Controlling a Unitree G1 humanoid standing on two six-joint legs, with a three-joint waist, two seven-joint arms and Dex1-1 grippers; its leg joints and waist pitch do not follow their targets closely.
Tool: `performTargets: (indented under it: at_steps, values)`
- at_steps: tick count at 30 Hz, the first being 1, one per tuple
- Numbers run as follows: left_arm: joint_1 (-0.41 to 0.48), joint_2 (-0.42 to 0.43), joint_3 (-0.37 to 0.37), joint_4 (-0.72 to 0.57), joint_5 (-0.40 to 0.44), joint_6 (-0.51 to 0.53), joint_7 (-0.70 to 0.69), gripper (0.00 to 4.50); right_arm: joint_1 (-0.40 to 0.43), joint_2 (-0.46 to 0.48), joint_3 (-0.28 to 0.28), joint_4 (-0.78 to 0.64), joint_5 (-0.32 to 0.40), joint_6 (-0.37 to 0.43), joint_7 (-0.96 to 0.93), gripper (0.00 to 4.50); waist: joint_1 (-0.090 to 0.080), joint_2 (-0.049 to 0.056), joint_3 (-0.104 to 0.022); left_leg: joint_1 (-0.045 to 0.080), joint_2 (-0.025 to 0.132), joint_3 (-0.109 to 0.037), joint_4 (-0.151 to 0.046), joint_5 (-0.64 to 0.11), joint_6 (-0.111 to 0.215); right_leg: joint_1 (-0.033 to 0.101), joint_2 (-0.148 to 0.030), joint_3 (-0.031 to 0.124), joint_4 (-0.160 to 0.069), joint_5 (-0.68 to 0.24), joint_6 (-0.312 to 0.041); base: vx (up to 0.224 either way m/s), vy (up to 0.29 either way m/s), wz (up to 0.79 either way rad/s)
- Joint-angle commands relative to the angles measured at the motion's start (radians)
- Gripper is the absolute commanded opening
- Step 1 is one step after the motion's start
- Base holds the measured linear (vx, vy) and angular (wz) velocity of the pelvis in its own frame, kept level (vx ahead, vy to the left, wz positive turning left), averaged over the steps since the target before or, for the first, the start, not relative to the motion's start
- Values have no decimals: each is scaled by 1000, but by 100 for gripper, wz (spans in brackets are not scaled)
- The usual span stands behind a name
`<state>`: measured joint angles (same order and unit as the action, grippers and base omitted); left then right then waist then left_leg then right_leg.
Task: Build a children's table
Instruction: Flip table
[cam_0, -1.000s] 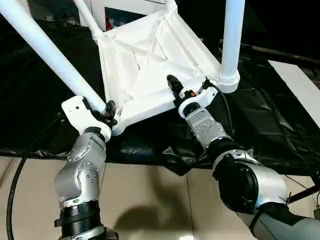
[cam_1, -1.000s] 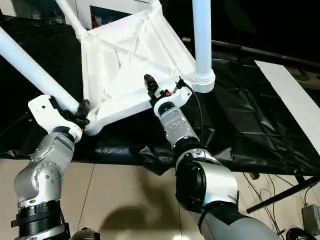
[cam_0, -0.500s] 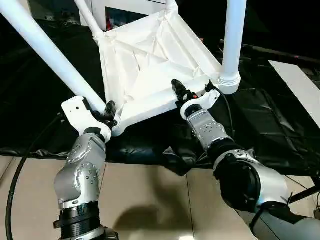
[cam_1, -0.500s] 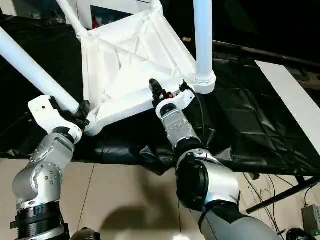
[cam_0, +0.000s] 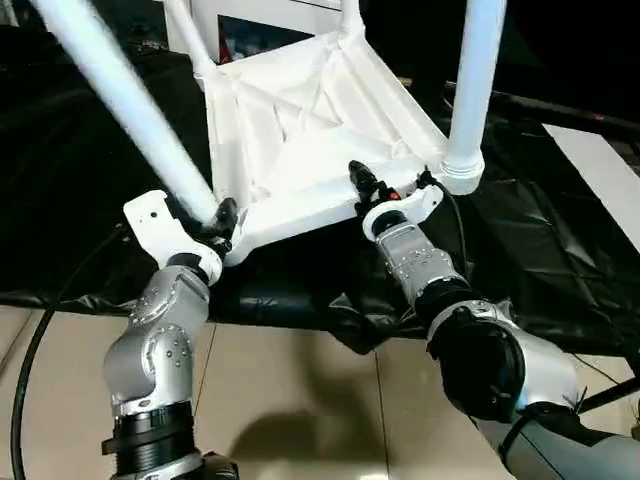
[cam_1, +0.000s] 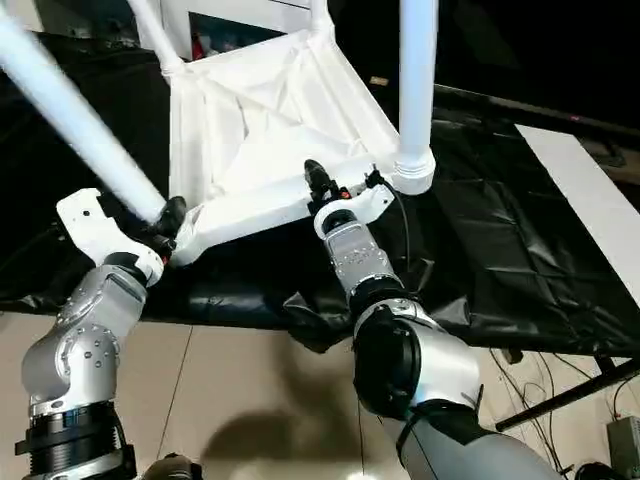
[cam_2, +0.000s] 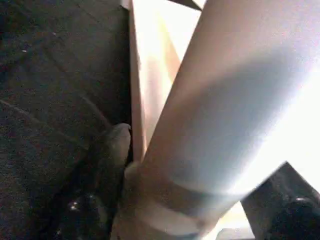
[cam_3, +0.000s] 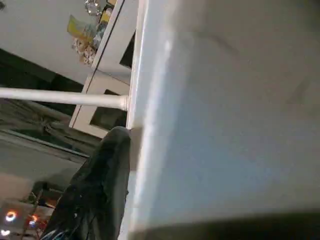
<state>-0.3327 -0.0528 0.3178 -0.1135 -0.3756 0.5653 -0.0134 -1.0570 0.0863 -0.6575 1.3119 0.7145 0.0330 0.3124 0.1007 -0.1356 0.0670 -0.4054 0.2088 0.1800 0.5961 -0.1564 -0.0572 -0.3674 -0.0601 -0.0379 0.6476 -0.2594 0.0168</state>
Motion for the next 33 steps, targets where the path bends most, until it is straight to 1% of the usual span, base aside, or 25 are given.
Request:
performTargets:
  at_steps: [1,3,4,5,7,9,10,11,12,14,15,16,17,18,19,20,21,22,23,24,28,29,30,31,33]
  values:
    - [-7,6,-3,-37,-64,-15,-78,331,-22,-64,-13,-13,-1,-43,-38,227,-3,35,-81,45,31,-3,-56,-26,-16,30,-62,27,-48,235,-180,0,0,0]
    - [1,23,3,-59,-91,-22,-124,331,-22,-74,-16,-14,-2,-46,-36,227,-2,33,-83,45,29,-3,-54,-21,-19,31,-64,27,-47,238,-181,0,0,0]
    - [6,33,6,-69,-105,-23,-146,331,-22,-80,-19,-14,-1,-47,-35,227,-2,39,-82,45,28,-2,-56,-25,-26,29,-62,27,-48,241,-182,0,0,0]
    - [6,33,6,-69,-105,-23,-146,331,-22,-80,-19,-14,-1,-47,-35,227,-4,37,-82,44,29,-2,-56,-30,-30,30,-61,26,-47,243,-184,0,0,0]
    - [28,82,21,-98,-151,-18,-225,338,-19,-104,-26,-18,0,-51,-31,224,-5,49,-82,44,27,-3,-56,-43,-36,30,-61,27,-47,249,-186,0,0,0]
    - [41,120,25,-105,-173,-7,-270,340,-15,-119,-33,-18,1,-55,-30,220,-6,46,-81,43,25,-2,-57,-48,-39,31,-61,26,-46,243,-192,0,0,0]
    - [46,142,23,-105,-175,-3,-294,340,-12,-126,-37,-18,3,-58,-30,216,-7,58,-82,45,26,-3,-57,-53,-47,29,-60,26,-45,251,-195,0,0,0]
    - [46,143,23,-105,-175,-3,-296,340,-12,-126,-37,-18,3,-58,-31,215,-7,59,-82,44,26,-4,-57,-52,-48,30,-59,25,-43,260,-200,0,0,0]
    - [52,190,11,-103,-172,3,-348,340,-6,-138,-47,-19,5,-66,-35,214,-2,74,-82,48,24,-3,-55,-58,-43,28,-57,25,-42,280,-204,0,0,0]
    - [53,207,6,-102,-169,6,-366,340,-3,-142,-49,-19,5,-70,-36,213,4,65,-81,44,22,0,-56,-66,-27,32,-59,28,-45,261,-205,0,0,0]
    - [55,229,-1,-101,-170,13,-389,340,0,-145,-47,-19,-1,-75,-36,213,14,91,-83,46,23,-2,-54,-68,-27,30,-63,27,-42,255,-207,0,0,0]
    - [54,252,-2,-96,-166,15,-407,340,4,-148,-35,-20,-17,-85,-36,212,17,108,-82,44,22,-4,-54,-79,-35,28,-62,26,-41,243,-205,0,0,0]
    - [54,252,-2,-96,-166,15,-407,340,4,-148,-35,-20,-17,-85,-36,212,16,99,-82,45,22,-2,-56,-88,-35,28,-59,25,-48,234,-201,0,0,0]
    - [54,252,-2,-96,-166,15,-407,340,4,-148,-35,-20,-17,-85,-36,212,16,95,-83,42,24,-2,-56,-87,-36,31,-60,25,-44,236,-205,0,0,0]
    - [52,270,1,-89,-168,17,-420,340,6,-149,-21,-21,-34,-95,-32,212,19,102,-81,41,22,-1,-55,-98,-35,29,-62,26,-48,215,-210,0,0,0]
    - [51,289,6,-81,-168,17,-433,340,9,-150,-5,-23,-53,-104,-29,212,21,120,-83,38,20,-4,-55,-104,-35,30,-65,26,-44,194,-215,0,0,0]
    - [51,289,6,-81,-168,17,-433,340,9,-150,-5,-23,-53,-104,-29,212,18,118,-82,39,21,-2,-57,-113,-35,27,-64,26,-50,179,-215,0,0,0]
    - [51,318,28,-63,-176,7,-444,340,13,-156,41,-31,-104,-117,-14,212,20,128,-83,36,19,-5,-55,-111,-38,30,-66,25,-47,172,-220,0,0,0]
    - [51,318,28,-63,-176,7,-444,340,13,-156,41,-31,-104,-117,-14,212,17,128,-83,35,18,-4,-55,-109,-37,28,-64,25,-50,171,-220,0,0,0]
    - [52,323,43,-59,-186,6,-443,340,15,-162,62,-35,-127,-122,-10,212,14,124,-85,31,17,-5,-54,-92,-26,33,-64,26,-47,186,-226,0,0,0]
    - [64,344,78,-65,-214,-8,-453,340,18,-191,116,-53,-185,-135,-5,212,12,131,-86,31,17,-3,-50,-81,-7,31,-63,26,-47,185,-235,0,0,0]
    - [87,383,80,-93,-231,7,-499,340,20,-220,148,-67,-225,-145,-20,212,13,124,-86,31,17,-3,-50,-77,-5,31,-64,26,-46,172,-240,0,0,0]
    - [98,400,79,-107,-239,16,-522,340,21,-232,163,-73,-245,-150,-30,212,11,123,-85,31,17,-2,-52,-77,-1,29,-62,26,-47,165,-239,0,0,0]
    - [128,452,66,-145,-244,32,-587,340,25,-261,200,-91,-291,-159,-56,212,11,126,-86,33,18,-3,-50,-70,1,26,-60,24,-46,159,-237,0,0,0]
    - [143,481,56,-164,-249,46,-620,340,27,-273,211,-98,-306,-164,-71,212,13,129,-84,39,19,1,-49,-82,1,18,-55,26,-48,144,-233,0,0,0]
